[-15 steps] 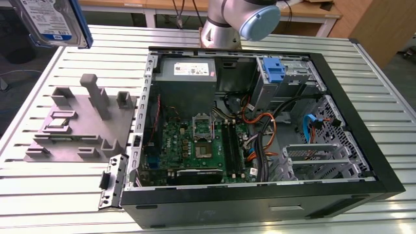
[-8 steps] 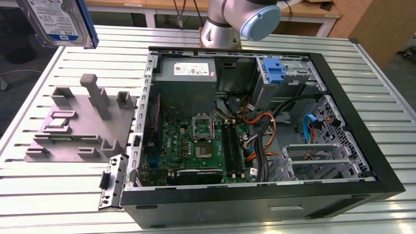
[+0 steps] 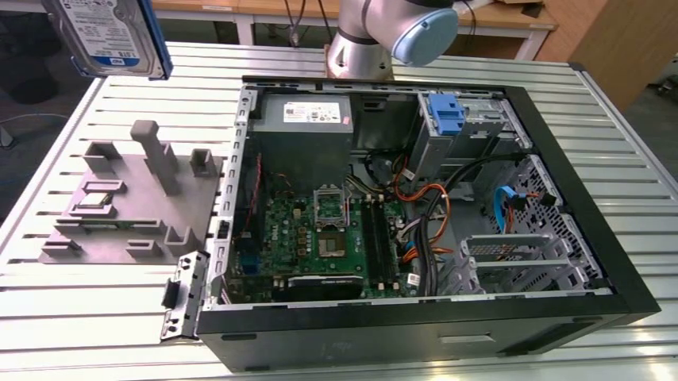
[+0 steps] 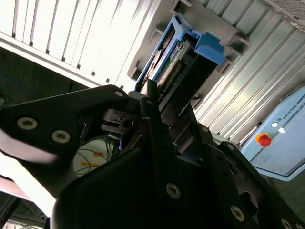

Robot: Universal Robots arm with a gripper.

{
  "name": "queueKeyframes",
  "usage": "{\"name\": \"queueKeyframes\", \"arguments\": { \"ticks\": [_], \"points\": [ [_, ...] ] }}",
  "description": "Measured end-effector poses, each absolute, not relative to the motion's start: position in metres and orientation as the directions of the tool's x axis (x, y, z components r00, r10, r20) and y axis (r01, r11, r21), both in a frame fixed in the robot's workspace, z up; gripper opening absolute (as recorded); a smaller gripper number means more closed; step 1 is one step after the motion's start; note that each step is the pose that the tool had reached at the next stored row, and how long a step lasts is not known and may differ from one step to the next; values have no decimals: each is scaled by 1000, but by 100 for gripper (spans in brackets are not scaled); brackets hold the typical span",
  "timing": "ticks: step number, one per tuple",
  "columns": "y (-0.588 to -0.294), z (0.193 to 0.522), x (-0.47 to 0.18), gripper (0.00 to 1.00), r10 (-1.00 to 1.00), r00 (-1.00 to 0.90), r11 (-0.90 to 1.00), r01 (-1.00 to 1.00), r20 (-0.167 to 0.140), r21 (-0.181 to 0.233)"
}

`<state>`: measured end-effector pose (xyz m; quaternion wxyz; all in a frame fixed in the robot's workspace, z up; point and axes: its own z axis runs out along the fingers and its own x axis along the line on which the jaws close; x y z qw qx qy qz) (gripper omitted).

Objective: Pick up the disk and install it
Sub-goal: 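Pick up the disk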

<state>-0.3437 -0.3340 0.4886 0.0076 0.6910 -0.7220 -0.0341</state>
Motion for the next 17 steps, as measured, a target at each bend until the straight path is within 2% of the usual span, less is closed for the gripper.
{"name": "queueKeyframes", "arguments": {
  "ticks": [17],
  "points": [
    [-334,489,-317,35,-998,-45,43,-997,-36,60]
  ]
}}
